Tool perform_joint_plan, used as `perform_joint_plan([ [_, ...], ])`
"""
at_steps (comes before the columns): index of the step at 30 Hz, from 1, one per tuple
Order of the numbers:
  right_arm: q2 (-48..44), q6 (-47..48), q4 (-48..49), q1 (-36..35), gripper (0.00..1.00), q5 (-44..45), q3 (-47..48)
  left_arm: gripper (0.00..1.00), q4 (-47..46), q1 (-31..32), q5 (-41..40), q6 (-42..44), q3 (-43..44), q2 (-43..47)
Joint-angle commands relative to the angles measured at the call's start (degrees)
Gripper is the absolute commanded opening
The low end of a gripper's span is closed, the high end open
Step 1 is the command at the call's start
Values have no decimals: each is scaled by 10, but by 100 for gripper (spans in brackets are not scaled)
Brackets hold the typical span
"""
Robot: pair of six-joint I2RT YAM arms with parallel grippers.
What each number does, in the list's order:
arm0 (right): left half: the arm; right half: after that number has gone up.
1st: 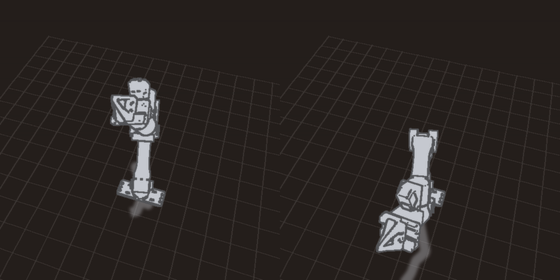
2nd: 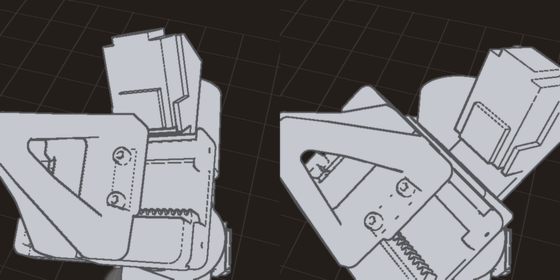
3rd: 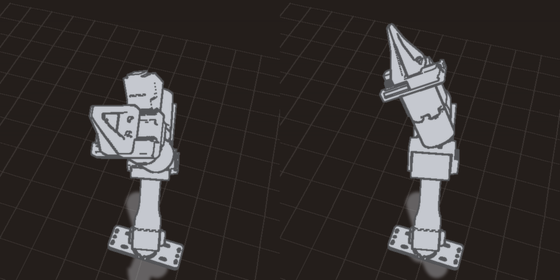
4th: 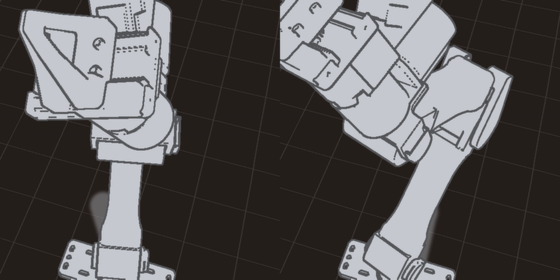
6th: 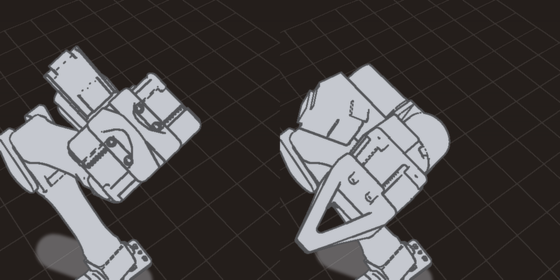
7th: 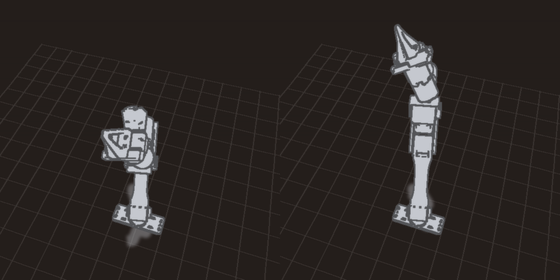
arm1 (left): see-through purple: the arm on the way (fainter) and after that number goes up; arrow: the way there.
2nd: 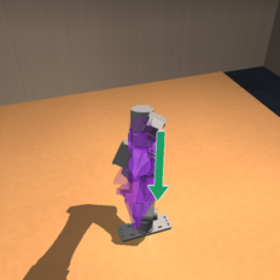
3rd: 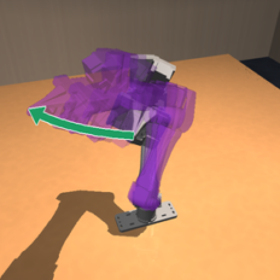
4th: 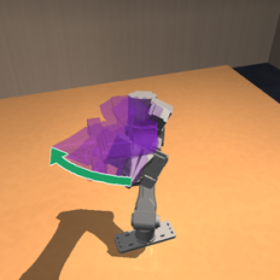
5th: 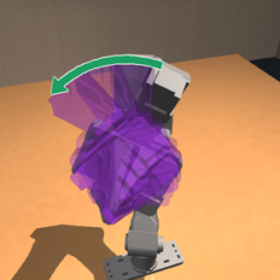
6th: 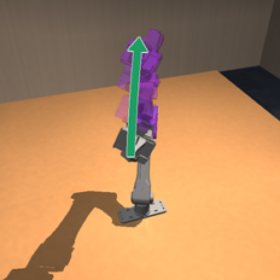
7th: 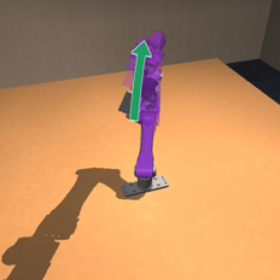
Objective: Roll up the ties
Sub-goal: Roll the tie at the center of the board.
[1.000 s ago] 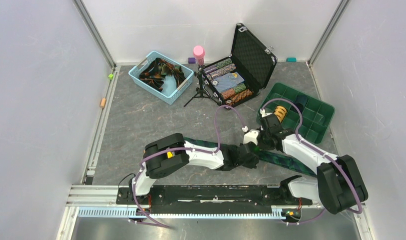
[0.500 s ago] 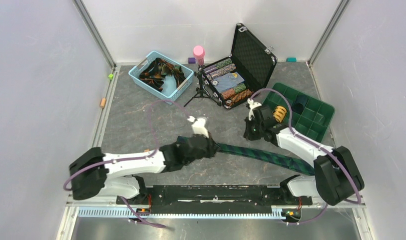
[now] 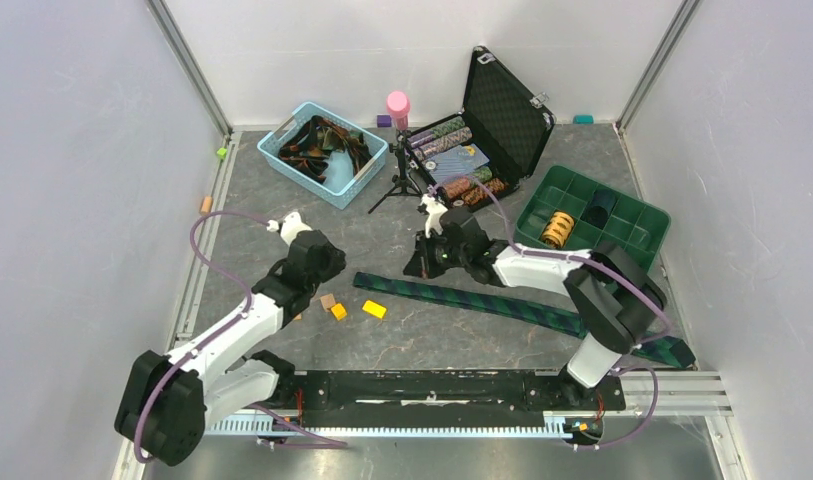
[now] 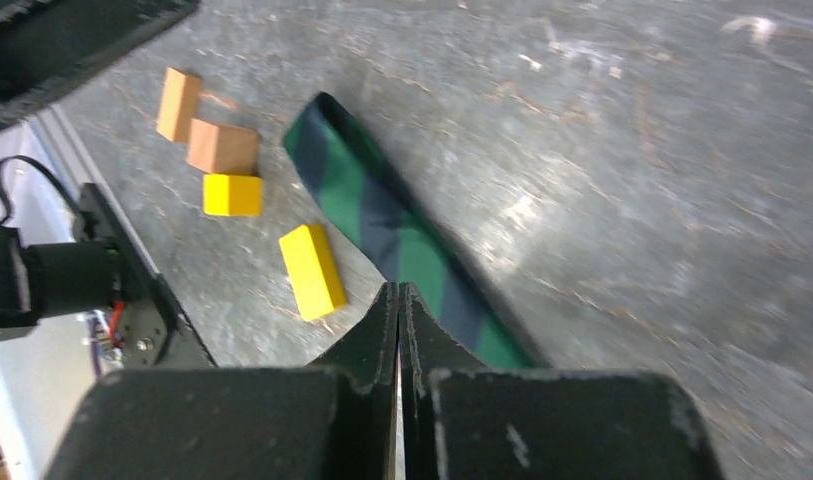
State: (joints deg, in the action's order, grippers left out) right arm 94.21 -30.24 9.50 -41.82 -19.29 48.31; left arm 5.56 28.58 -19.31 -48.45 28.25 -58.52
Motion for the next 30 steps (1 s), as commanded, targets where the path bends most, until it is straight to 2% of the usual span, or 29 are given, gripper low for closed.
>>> perform_joint_plan([
  [1, 48, -62, 101, -29, 0, -36, 52, 34, -8, -46, 39, 24, -40, 16],
  [4, 85, -84, 126, -46, 0, -44, 71, 34, -62, -62, 74, 21, -74, 27],
  [8, 113, -119, 172, -60, 0, -42, 68, 39, -154, -65, 118, 21, -120, 28],
  [11, 132, -131, 165, -63, 0, -30, 74, 42, -211, -65, 150, 21, -148, 24],
  [17, 153, -138, 143, -65, 0, -2, 72, 50, -235, -65, 159, 29, -171, 28],
  [30, 186, -148, 135, -64, 0, 22, 79, 54, -293, -64, 190, 47, -197, 7],
])
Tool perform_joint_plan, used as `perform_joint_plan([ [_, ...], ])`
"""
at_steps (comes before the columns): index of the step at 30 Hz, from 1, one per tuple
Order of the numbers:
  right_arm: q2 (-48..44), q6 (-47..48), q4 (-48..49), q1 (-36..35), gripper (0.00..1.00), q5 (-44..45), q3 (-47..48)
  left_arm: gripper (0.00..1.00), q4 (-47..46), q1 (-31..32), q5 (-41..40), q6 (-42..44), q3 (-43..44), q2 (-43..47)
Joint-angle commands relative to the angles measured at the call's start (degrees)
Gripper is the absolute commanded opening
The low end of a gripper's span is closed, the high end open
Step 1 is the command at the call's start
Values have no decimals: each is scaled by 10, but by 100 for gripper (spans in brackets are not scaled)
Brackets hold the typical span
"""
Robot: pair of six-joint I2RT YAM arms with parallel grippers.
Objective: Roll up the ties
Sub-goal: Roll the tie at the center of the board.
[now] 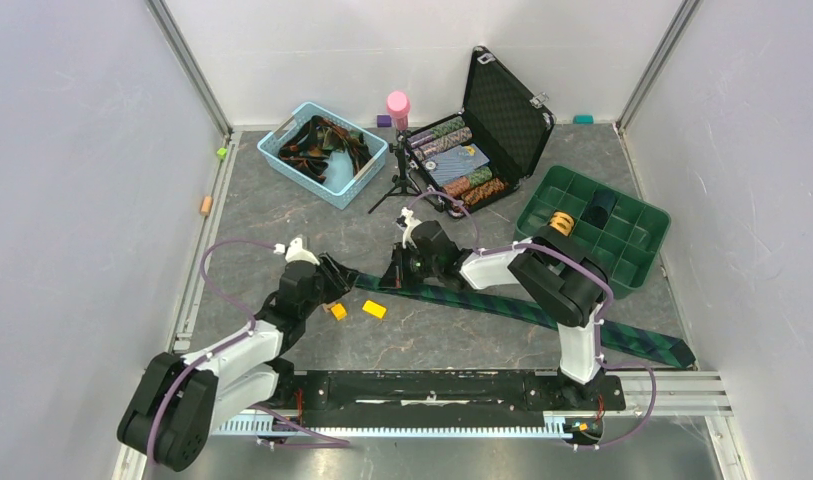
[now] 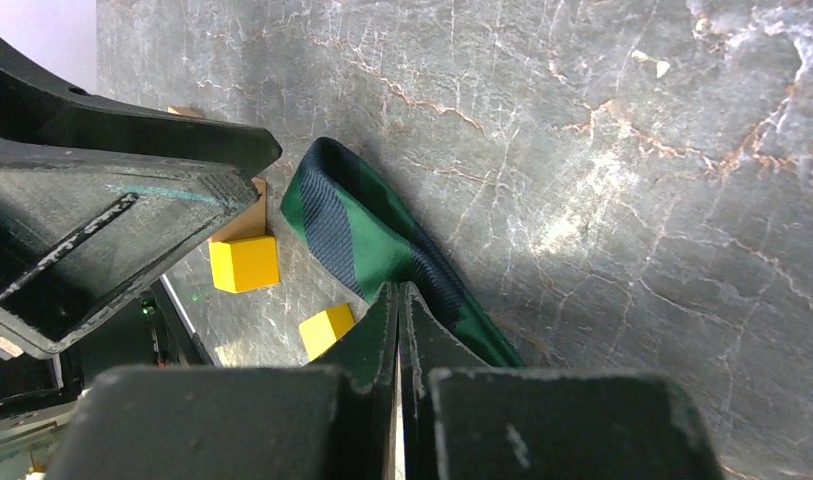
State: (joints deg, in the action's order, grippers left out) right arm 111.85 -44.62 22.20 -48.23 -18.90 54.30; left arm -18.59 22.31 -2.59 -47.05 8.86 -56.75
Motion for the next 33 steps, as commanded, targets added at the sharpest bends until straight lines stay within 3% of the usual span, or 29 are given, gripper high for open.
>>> perform_joint_plan([
  [1, 9, -5, 6, 0, 0, 23, 19, 54, -55, -2, 23, 35, -4, -14],
  [11, 9, -2, -9, 0, 0, 36, 14, 55, -96, -2, 64, 53, -4, -55],
  [33, 12, -8, -10, 0, 0, 37, 7, 40, -123, -2, 117, 64, 10, -75],
])
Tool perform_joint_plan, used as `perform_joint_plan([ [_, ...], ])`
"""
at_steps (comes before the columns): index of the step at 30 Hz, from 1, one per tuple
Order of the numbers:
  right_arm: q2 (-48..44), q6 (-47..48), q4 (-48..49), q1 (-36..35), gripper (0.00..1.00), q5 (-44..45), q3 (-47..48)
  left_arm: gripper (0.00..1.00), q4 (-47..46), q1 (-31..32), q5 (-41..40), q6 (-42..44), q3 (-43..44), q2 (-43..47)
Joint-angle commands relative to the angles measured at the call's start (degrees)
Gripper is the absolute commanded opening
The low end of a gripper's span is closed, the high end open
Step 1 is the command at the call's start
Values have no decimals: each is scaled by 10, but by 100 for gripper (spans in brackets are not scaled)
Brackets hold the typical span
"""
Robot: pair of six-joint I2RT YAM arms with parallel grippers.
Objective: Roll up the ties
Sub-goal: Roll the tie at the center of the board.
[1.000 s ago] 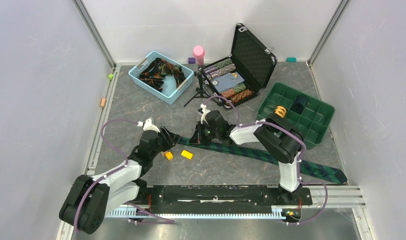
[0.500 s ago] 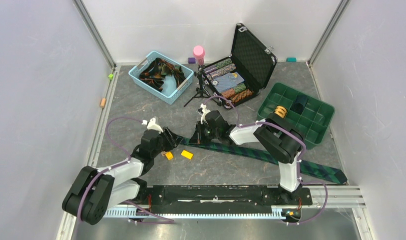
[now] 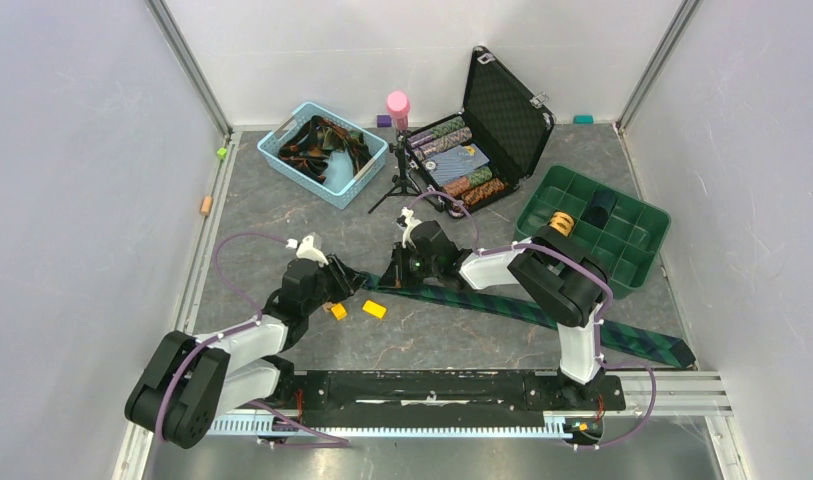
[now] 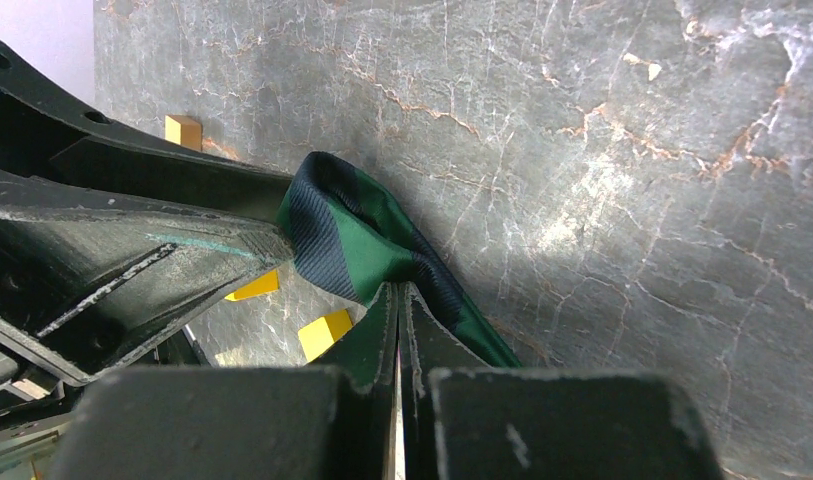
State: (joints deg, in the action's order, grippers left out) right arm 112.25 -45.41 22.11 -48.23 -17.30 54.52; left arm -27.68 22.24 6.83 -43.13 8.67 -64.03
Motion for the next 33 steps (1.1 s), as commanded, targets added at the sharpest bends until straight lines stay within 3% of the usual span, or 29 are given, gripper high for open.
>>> perform_joint_plan([
  [1, 8, 0, -10, 0, 0, 21, 5, 39, -32, -2, 23, 24, 12, -1],
  [16, 10, 0, -11, 0, 0, 22, 1, 8, 47, -1, -15, 64, 46, 53],
  [24, 12, 0, -11, 0, 0, 21, -2, 2, 52, 0, -2, 79, 54, 52],
  [33, 17, -6, -15, -1, 0, 26, -5, 2, 29, 11, 53, 89, 65, 32],
])
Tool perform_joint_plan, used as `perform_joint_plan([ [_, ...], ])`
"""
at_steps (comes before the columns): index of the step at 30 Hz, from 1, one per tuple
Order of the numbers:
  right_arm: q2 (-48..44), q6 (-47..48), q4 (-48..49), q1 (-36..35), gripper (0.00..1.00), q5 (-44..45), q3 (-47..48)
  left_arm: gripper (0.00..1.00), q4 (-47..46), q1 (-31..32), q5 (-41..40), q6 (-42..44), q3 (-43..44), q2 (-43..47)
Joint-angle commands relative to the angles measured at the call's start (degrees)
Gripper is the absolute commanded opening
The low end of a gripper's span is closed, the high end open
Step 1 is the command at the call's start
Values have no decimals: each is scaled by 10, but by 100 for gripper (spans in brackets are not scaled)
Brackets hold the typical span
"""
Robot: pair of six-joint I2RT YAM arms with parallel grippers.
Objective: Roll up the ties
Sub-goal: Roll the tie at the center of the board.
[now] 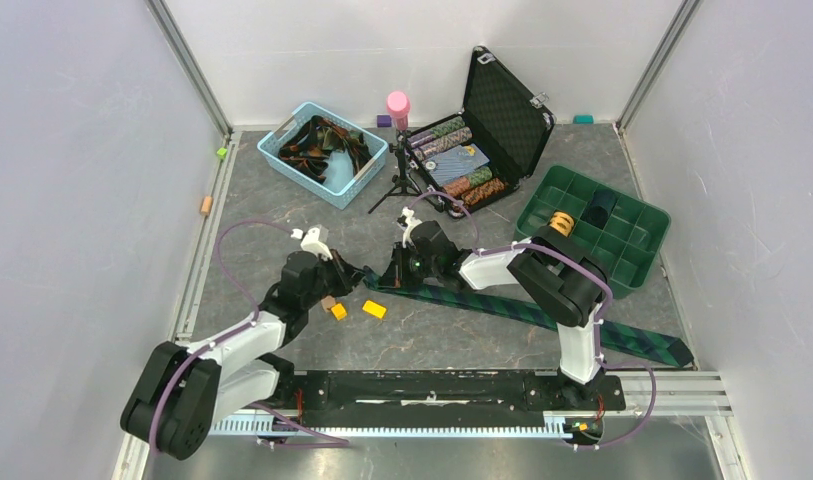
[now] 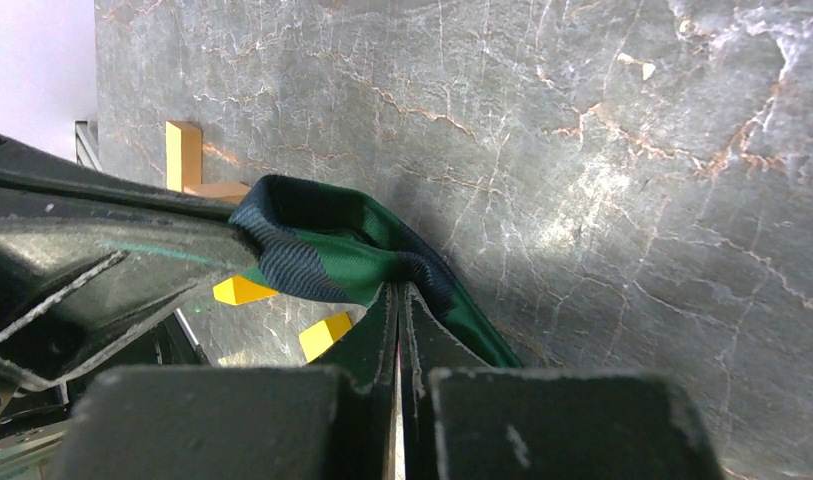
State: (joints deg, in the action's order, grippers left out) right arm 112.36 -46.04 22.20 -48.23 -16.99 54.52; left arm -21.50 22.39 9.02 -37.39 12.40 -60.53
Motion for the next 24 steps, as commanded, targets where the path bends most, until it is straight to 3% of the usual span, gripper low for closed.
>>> perform_joint_plan([
  [1, 16, 1, -16, 0, 0, 24, -5, 2, -35, 11, 36, 34, 30, -3],
  [24, 22, -9, -6, 0, 0, 19, -11, 2, -103, 96, 42, 23, 59, -110],
])
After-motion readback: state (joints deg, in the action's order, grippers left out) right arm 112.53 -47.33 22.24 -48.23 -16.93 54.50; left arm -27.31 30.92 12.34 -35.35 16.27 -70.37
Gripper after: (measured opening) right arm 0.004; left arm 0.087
